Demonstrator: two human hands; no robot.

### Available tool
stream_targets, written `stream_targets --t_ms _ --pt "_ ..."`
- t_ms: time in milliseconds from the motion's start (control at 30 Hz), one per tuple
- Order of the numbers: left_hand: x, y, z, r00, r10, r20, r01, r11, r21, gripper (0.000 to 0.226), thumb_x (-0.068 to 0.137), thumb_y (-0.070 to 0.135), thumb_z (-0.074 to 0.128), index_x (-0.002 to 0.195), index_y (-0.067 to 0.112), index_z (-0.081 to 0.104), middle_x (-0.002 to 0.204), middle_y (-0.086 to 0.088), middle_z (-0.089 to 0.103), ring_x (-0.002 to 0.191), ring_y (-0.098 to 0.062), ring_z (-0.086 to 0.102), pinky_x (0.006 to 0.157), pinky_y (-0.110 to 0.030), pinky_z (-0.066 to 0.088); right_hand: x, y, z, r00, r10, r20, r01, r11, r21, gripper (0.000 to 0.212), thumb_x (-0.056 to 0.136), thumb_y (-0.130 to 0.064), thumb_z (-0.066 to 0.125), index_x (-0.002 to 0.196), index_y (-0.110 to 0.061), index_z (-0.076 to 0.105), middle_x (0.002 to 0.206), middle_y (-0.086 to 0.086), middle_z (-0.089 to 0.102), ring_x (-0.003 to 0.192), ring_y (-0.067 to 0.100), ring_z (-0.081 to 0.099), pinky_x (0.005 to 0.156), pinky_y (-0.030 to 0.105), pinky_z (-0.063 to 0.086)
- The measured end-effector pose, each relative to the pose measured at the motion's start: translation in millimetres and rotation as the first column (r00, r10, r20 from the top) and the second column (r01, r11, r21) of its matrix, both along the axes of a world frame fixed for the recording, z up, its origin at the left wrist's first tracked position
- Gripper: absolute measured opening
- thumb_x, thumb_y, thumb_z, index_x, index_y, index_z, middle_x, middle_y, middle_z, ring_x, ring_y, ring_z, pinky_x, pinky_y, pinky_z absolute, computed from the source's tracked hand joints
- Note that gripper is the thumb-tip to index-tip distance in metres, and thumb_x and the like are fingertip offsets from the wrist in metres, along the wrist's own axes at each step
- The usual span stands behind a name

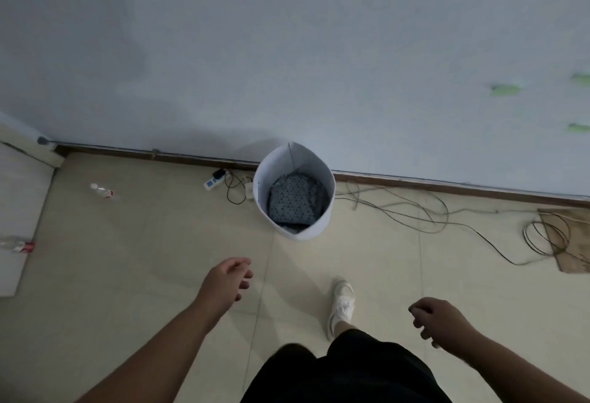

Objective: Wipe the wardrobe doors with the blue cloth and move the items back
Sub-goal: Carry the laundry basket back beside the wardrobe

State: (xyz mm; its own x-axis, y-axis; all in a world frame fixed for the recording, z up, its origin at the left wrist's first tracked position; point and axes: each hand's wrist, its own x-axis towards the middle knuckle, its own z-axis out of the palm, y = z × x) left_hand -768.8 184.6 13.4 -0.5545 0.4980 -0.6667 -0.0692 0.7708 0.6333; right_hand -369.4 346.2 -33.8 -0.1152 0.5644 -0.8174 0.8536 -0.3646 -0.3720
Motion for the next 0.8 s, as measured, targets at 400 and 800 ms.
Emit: stream_targets --t_ms 400,800 --pt "-75.3 25.7 -25.3 0.995 0.098 0.036 -0.092 0.986 -0.138 0.020 0.104 0.018 0.054 0.109 0.022 0.072 0.098 -0.004 0.076 0.080 -0.019 0.068 0.065 -0.029 0.049 -208.6 192.7 47.7 0.986 0.111 -0.127 -0.092 0.985 0.146 0.016 0.098 -0.017 0.056 0.096 -0.012 0.071 0.089 0.011 0.074 0.070 0.023 0.066 0.058 0.033 0.051" --pt "-231.3 161.2 -83.5 0.988 -0.143 0.051 0.151 0.969 -0.197 0.019 0.103 0.022 0.054 0.111 0.021 0.072 0.100 -0.004 0.076 0.079 -0.019 0.067 0.068 -0.029 0.049 -299.1 254.3 -23.2 0.993 -0.098 -0.061 0.102 0.992 0.075 0.014 0.097 -0.017 0.059 0.097 -0.012 0.072 0.088 0.012 0.075 0.067 0.024 0.067 0.057 0.034 0.054"
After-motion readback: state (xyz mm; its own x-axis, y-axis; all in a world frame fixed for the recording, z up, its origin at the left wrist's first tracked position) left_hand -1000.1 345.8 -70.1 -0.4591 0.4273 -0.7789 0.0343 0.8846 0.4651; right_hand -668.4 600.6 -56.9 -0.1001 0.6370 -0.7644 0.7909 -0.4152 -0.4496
